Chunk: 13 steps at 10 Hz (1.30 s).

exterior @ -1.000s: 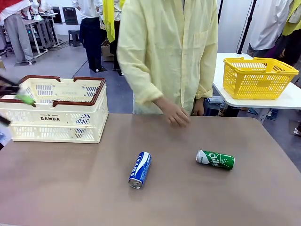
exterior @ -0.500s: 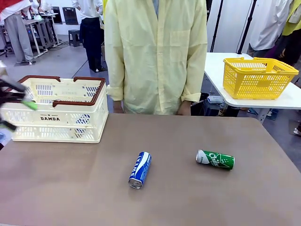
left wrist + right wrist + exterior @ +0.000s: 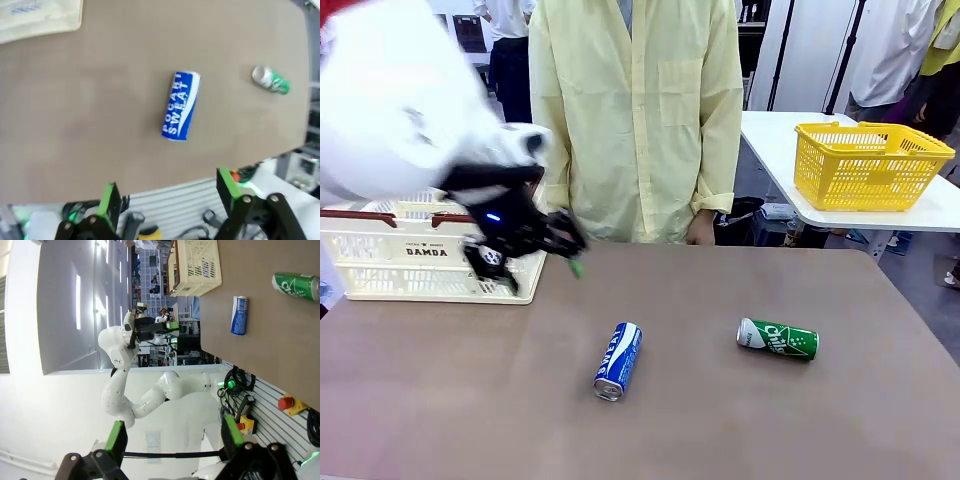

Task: Place the drinks into the Shopping basket.
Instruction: Pick up one drink and place it into the Shopping basket.

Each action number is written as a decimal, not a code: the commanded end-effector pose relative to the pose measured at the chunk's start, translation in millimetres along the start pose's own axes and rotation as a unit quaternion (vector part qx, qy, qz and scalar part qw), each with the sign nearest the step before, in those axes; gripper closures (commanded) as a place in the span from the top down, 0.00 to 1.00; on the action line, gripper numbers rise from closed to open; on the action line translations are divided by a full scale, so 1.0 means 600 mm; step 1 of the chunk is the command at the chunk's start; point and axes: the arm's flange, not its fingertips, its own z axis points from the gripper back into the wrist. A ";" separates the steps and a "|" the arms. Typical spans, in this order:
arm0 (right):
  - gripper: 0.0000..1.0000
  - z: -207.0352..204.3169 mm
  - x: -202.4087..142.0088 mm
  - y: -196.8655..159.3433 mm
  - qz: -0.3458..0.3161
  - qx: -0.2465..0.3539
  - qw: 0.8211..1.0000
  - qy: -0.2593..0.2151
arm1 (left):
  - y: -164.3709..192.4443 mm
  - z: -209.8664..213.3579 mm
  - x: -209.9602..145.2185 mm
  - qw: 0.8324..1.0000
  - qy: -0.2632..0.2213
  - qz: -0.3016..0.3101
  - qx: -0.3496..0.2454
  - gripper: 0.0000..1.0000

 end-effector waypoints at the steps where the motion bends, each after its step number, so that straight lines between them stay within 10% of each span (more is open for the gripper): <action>1: 1.00 -0.001 -0.001 0.007 -0.001 0.004 1.000 -0.001 | -0.060 -0.074 0.015 0.997 -0.030 -0.015 0.068 1.00; 13: 1.00 -0.001 -0.001 0.007 -0.001 0.004 1.000 -0.001 | -0.133 -0.333 -0.001 0.987 0.004 -0.116 0.109 1.00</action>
